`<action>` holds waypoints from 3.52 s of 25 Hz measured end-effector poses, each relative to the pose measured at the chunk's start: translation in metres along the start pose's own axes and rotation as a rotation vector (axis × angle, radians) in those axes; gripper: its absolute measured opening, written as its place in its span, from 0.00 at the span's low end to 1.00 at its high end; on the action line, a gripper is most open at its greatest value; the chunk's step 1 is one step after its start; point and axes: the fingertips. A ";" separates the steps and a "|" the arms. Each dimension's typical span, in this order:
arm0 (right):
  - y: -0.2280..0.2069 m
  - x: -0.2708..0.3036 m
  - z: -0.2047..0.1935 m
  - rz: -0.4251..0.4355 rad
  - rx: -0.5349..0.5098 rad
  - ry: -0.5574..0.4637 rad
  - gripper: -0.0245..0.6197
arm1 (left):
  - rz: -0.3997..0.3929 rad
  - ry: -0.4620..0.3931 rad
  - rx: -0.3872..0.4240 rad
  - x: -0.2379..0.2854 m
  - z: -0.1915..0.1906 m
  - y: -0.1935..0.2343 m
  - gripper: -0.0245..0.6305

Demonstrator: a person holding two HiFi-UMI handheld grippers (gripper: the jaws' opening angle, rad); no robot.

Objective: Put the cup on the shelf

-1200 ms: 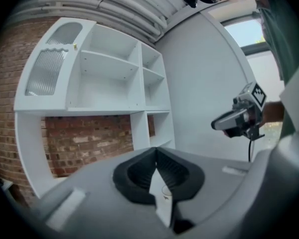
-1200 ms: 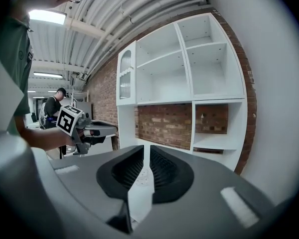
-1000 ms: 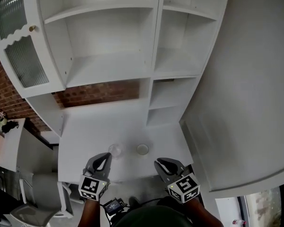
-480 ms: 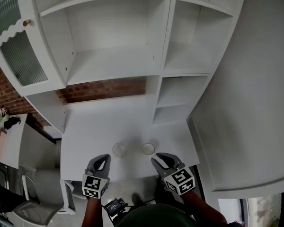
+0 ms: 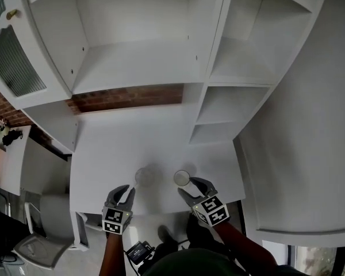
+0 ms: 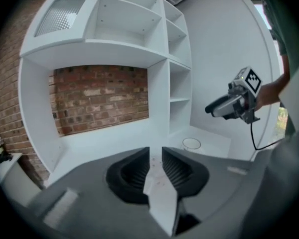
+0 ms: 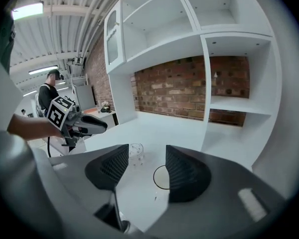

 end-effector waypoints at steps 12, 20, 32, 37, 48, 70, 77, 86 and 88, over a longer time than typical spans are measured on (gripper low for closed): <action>-0.017 0.072 -0.058 0.007 -0.072 0.132 0.65 | -0.033 0.145 0.007 0.059 -0.075 0.019 0.43; -0.029 0.105 -0.095 0.000 -0.104 0.206 0.74 | -0.048 0.190 0.023 0.087 -0.108 0.022 0.48; -0.036 0.133 -0.123 0.010 -0.132 0.244 0.75 | -0.054 0.211 0.027 0.110 -0.128 0.024 0.37; -0.038 0.142 -0.128 0.010 -0.153 0.239 0.71 | -0.047 0.193 0.055 0.117 -0.128 0.023 0.25; -0.042 0.140 -0.130 0.008 -0.118 0.225 0.66 | 0.045 0.135 0.086 0.117 -0.124 0.022 0.13; -0.048 0.094 -0.073 -0.024 -0.117 0.136 0.66 | 0.040 0.038 0.135 0.087 -0.050 0.006 0.12; -0.059 0.068 -0.041 -0.059 -0.109 0.097 0.65 | 0.038 -0.009 0.145 0.070 -0.016 0.000 0.12; -0.086 0.024 0.008 -0.112 -0.121 0.050 0.65 | 0.009 -0.079 0.194 0.060 0.035 -0.018 0.12; -0.092 0.014 0.019 -0.120 -0.131 0.042 0.65 | 0.001 -0.096 0.206 0.060 0.048 -0.022 0.12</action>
Point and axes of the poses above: the fingertips, and each gripper's own axes: x forward along the fingers, y to its left, z out of its top, and after that the axes turned 9 degrees about -z, right-handed
